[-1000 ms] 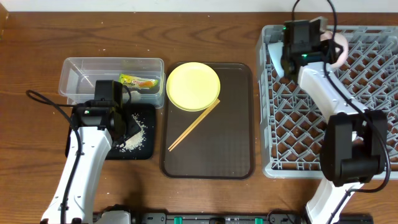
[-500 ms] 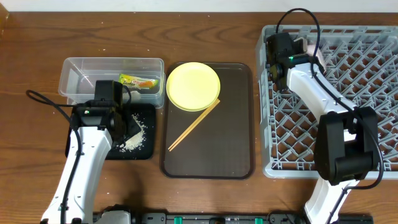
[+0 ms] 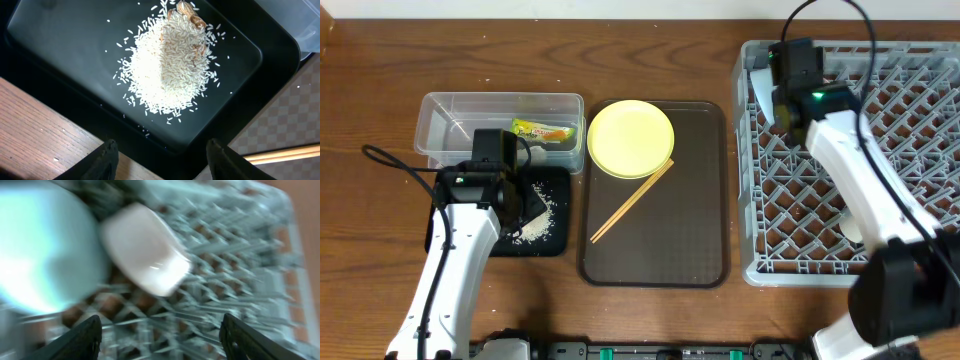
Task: Sort waste into correct bins and load items into the dishwasher rack
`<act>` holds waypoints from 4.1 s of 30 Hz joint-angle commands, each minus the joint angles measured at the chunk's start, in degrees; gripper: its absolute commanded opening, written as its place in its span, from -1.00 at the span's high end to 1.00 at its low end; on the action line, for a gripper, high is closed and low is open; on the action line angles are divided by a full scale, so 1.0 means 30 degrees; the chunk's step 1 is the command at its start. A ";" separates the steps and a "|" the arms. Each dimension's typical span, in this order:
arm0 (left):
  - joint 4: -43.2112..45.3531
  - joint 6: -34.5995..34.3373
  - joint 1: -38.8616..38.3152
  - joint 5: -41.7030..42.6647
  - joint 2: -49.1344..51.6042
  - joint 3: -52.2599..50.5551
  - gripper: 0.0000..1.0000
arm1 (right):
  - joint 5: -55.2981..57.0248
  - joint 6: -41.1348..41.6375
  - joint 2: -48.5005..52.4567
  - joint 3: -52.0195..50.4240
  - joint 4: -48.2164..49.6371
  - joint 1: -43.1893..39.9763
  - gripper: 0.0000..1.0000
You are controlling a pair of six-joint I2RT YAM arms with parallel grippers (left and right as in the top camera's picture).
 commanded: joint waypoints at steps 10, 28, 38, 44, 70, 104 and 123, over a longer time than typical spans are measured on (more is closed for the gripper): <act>-0.0095 -0.0175 0.0102 -0.0372 -0.0138 -0.0007 -0.20 | -1.2859 0.3570 -0.0255 0.0073 -0.0670 0.3942 -0.32; -0.0372 -0.0160 0.0102 -0.0379 -0.0138 -0.0022 -0.20 | -1.2852 0.7949 0.3847 0.0073 0.1115 1.1708 0.14; -0.0386 -0.0160 0.0102 -0.0379 -0.0138 -0.0022 -0.21 | -1.2859 0.8269 0.6339 0.0073 0.2412 1.2786 0.21; -0.0379 -0.0168 0.0102 -0.0379 -0.0138 -0.0022 -0.21 | -1.2866 0.8262 0.7169 0.0073 0.2535 1.3019 0.21; -0.0379 -0.0168 0.0102 -0.0379 -0.0138 -0.0022 -0.21 | -1.2648 0.6113 0.5654 0.0131 0.2769 1.2757 0.09; -0.0401 -0.0168 0.0102 -0.0379 -0.0138 -0.0022 -0.21 | -1.2371 0.5901 0.7628 0.0109 -0.2747 1.3100 0.07; -0.0517 -0.0168 0.0102 -0.0379 -0.0138 -0.0022 -0.21 | -0.9836 0.6543 0.6703 0.0109 -0.5887 1.2721 0.02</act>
